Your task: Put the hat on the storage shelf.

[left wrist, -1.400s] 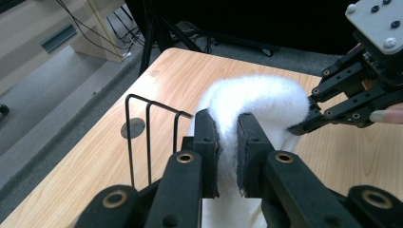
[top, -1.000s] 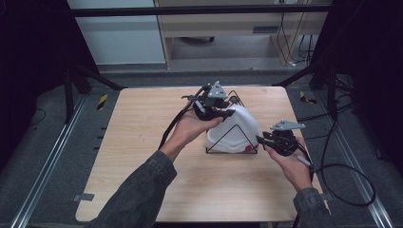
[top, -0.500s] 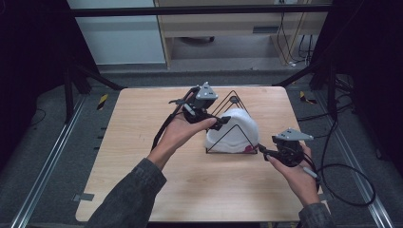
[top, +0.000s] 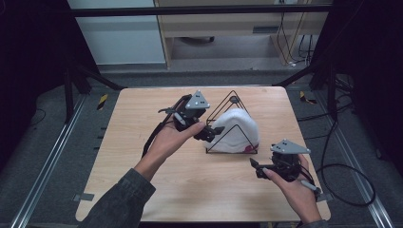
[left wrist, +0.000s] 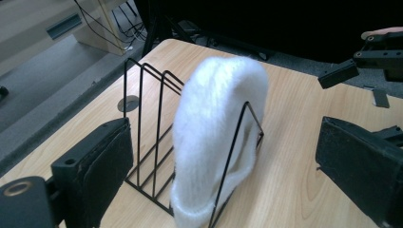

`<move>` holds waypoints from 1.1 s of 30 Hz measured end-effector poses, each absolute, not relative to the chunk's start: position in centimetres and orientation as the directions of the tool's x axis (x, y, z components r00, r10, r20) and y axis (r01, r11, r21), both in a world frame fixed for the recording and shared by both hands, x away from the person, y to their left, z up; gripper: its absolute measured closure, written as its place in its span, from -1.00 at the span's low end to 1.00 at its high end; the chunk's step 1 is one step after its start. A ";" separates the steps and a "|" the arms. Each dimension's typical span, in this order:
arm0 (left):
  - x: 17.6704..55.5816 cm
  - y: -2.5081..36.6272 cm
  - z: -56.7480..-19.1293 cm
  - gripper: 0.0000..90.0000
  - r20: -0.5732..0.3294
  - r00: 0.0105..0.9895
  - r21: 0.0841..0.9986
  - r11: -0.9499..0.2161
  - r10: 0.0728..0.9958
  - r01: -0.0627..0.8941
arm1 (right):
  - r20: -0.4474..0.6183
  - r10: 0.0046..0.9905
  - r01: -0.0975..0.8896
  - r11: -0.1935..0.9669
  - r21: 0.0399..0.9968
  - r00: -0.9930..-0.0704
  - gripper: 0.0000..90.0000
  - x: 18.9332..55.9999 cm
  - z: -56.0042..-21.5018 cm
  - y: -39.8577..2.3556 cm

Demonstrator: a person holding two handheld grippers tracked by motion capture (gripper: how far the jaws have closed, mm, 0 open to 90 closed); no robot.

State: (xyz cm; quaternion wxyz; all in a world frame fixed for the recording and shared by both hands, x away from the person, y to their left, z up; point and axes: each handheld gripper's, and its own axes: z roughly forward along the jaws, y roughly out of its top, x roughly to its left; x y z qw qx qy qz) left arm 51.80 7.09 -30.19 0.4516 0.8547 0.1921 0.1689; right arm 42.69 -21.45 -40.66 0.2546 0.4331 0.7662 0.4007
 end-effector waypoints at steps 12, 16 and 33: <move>49.8 9.2 -30.8 -0.90 0.144 0.877 0.814 -0.559 0.459 0.159 | -0.063 0.810 0.430 0.374 0.821 -0.583 -0.69 41.3 -41.5 -18.6; 49.1 10.1 -31.4 -0.91 0.152 0.876 0.804 -0.573 0.459 0.161 | -0.074 0.789 0.429 0.408 0.806 -0.610 -0.63 41.1 -42.1 -17.6; 47.4 13.3 -37.1 -0.90 0.123 0.879 0.742 -0.631 0.460 0.226 | -0.050 0.727 0.441 0.468 0.766 -0.685 -0.62 41.3 -44.7 -14.3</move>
